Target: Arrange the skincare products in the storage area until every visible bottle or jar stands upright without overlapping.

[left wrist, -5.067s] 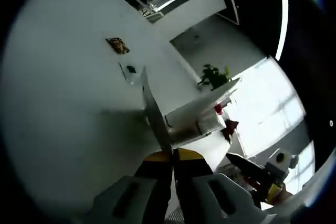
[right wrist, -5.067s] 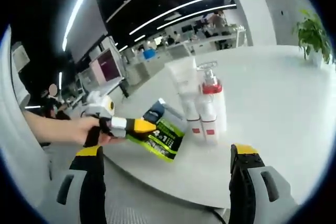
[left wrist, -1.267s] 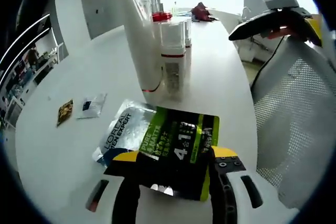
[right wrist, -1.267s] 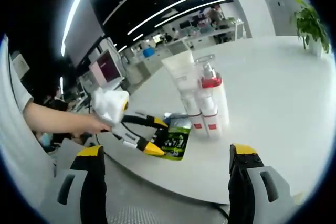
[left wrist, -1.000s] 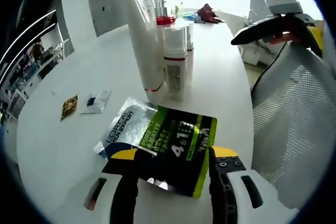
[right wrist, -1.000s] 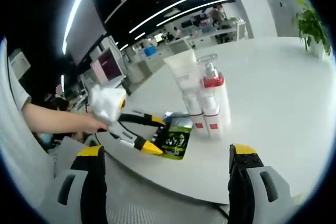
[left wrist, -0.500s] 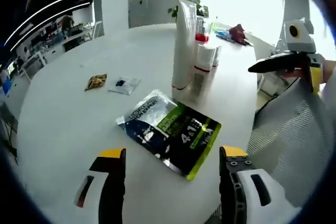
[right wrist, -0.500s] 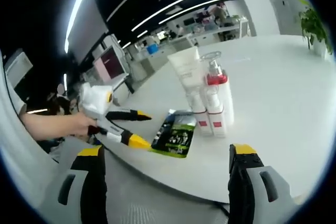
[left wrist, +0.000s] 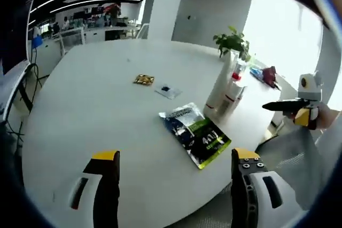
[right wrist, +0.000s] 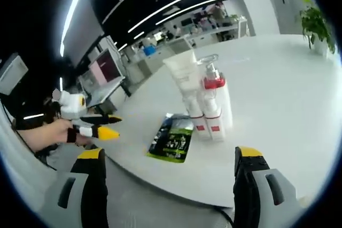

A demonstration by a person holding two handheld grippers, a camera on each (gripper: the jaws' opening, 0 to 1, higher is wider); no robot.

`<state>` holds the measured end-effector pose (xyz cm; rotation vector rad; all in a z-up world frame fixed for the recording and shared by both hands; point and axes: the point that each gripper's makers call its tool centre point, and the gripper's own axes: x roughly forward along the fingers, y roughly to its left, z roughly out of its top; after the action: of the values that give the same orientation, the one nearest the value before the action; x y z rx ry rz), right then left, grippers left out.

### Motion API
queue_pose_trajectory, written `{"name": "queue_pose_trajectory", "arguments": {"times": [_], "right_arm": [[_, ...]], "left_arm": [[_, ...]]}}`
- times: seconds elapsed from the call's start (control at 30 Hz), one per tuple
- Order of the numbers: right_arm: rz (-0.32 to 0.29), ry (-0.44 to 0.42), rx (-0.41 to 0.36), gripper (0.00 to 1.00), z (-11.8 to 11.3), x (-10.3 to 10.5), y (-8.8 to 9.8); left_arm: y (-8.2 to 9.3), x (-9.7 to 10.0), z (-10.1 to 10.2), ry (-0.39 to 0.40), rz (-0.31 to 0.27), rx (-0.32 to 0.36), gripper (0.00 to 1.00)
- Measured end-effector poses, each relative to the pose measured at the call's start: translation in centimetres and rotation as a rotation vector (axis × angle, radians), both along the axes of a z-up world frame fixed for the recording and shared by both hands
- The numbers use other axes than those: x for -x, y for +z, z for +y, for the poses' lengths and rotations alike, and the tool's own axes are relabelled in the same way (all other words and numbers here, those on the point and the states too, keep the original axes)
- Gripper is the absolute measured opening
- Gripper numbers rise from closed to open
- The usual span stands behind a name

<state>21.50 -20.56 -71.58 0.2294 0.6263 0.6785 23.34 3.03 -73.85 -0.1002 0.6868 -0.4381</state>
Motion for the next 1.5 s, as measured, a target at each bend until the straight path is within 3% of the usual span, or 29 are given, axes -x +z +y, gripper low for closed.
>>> {"name": "queue_pose_trajectory", "arguments": {"times": [0.23,0.37,0.43,0.53,0.67,0.83,0.97,1.1,1.5], "right_arm": [[0.011,-0.002,0.018,0.99,0.3,0.1,-0.3],[0.052,0.0,0.023,0.96,0.3,0.5,-0.7],[0.043,-0.007,0.024,0.96,0.3,0.5,-0.6],[0.03,-0.012,0.03,0.96,0.2,0.4,-0.6],[0.016,-0.015,0.051,0.99,0.2,0.3,-0.5],[0.011,-0.01,0.076,0.99,0.2,0.3,-0.7],[-0.013,-0.016,0.112,0.99,0.0,0.3,-0.7],[-0.029,-0.016,0.124,0.99,0.0,0.2,-0.6],[0.001,-0.012,0.151,0.97,0.1,0.7,-0.9]], "left_arm": [[0.9,2.0,1.7,0.067,-0.001,0.037,0.85],[2.6,2.4,1.5,0.064,-0.042,0.037,0.85],[3.1,2.5,1.4,0.049,-0.07,0.02,0.87],[3.1,2.7,1.8,0.047,-0.078,0.012,0.91],[3.5,3.2,2.2,0.057,-0.089,0.028,0.85],[3.3,3.4,3.5,0.057,-0.098,0.037,0.89],[3.8,3.6,2.5,0.041,-0.109,0.064,0.9],[3.6,3.9,1.7,-0.009,-0.12,0.031,0.94],[3.4,3.9,1.7,-0.013,-0.088,0.06,0.94]]}}
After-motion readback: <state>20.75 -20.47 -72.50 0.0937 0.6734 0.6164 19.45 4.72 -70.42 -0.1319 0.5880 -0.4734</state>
